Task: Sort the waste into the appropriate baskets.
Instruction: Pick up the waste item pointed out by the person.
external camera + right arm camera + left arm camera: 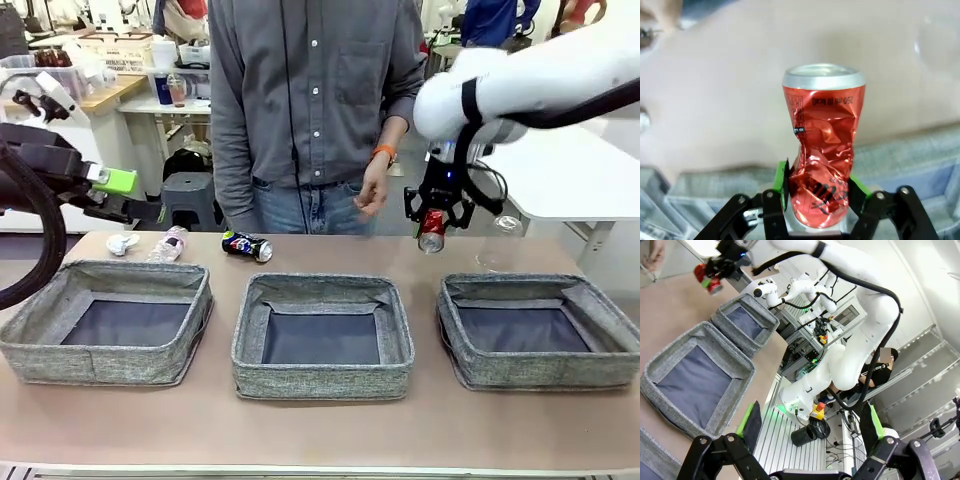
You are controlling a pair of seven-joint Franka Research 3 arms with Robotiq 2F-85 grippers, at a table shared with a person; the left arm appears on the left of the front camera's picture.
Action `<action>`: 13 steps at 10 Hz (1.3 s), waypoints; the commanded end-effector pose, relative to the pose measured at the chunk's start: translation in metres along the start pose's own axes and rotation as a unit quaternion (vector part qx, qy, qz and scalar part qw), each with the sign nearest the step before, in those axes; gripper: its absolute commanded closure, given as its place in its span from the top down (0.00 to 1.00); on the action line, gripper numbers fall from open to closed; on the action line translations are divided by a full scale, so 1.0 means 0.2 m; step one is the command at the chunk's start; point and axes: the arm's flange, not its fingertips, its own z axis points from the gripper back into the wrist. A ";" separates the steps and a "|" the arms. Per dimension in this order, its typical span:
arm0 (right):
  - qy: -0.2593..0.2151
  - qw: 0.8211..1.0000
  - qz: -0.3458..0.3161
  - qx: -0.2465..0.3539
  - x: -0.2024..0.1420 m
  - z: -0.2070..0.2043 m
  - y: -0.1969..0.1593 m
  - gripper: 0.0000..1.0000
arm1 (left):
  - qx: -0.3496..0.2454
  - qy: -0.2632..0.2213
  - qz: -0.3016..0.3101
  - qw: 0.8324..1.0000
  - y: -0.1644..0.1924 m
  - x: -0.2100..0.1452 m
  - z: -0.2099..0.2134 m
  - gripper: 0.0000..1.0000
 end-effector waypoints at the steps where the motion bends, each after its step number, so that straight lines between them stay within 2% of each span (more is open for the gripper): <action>1: 0.012 0.998 0.027 -0.046 -0.33 0.17 0.02 0.03 | -0.008 -0.008 -0.010 1.000 0.00 0.00 -0.01 1.00; 3: 0.027 0.998 0.042 -0.042 -0.65 0.26 0.14 0.03 | -0.008 -0.008 -0.010 1.000 0.00 0.00 -0.01 1.00; 4: 0.039 0.995 0.086 -0.031 -0.86 0.27 0.24 0.03 | -0.008 -0.008 -0.010 1.000 0.00 0.00 -0.01 1.00; 6: -0.013 0.991 0.124 -0.049 -1.16 0.17 0.38 0.03 | -0.008 -0.008 -0.010 1.000 0.00 0.00 -0.01 1.00; 7: -0.053 0.992 0.100 -0.050 -1.13 0.13 0.35 0.03 | -0.008 -0.008 -0.010 1.000 0.00 0.00 -0.01 1.00; 8: 0.020 0.991 0.120 -0.055 -1.09 0.26 0.39 0.03 | -0.008 -0.008 -0.010 1.000 0.00 0.00 -0.01 1.00; 11: 0.020 0.991 0.120 -0.055 -1.09 0.26 0.39 0.03 | -0.008 -0.008 -0.010 1.000 0.00 0.00 -0.01 1.00; 12: 0.006 0.991 0.116 -0.059 -1.12 0.21 0.39 0.48 | -0.008 -0.008 -0.010 1.000 0.00 0.00 -0.01 1.00; 13: 0.008 0.994 0.094 -0.048 -1.14 0.22 0.49 0.48 | -0.008 -0.008 -0.010 1.000 0.00 0.00 -0.01 1.00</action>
